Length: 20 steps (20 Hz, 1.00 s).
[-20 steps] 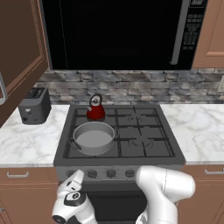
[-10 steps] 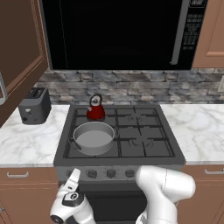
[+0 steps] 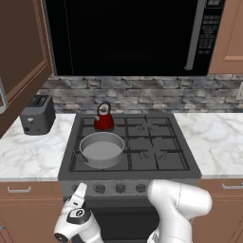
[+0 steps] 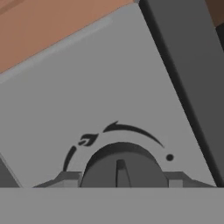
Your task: Pick the kettle from the cabinet and place it on a stove burner. Then pick the pot from the counter and place it on another stove burner. Finally, turn both burners on.
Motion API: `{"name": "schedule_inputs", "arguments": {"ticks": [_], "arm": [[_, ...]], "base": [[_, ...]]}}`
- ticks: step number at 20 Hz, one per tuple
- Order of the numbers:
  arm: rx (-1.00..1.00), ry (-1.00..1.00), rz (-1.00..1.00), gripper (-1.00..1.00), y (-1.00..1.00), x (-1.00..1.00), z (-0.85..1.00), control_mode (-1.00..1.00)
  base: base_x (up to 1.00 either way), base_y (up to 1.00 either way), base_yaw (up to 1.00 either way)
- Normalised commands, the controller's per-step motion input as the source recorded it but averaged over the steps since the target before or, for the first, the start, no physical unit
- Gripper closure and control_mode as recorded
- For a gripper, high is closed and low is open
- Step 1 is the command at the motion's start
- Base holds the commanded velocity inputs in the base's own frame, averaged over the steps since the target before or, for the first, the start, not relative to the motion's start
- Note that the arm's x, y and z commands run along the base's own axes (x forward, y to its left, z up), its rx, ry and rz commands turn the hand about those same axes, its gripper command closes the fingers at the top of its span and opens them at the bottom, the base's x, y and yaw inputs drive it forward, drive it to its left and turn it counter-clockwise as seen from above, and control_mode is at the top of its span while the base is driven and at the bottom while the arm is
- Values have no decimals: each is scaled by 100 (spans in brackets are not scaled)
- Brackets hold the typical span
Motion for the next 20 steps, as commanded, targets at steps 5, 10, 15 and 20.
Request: {"name": "schedule_inputs", "arguments": {"ticks": [5,10,15,20], "arm": [[0,1,0,-100,0,0,0,-100],[0,1,0,-100,1,-4,0,-100],[0,0,0,-100,1,-29,0,-100],[0,0,0,-100,13,-36,0,-100]], "base": [[0,0,0],[0,0,0],[0,0,0],[0,0,0]]}}
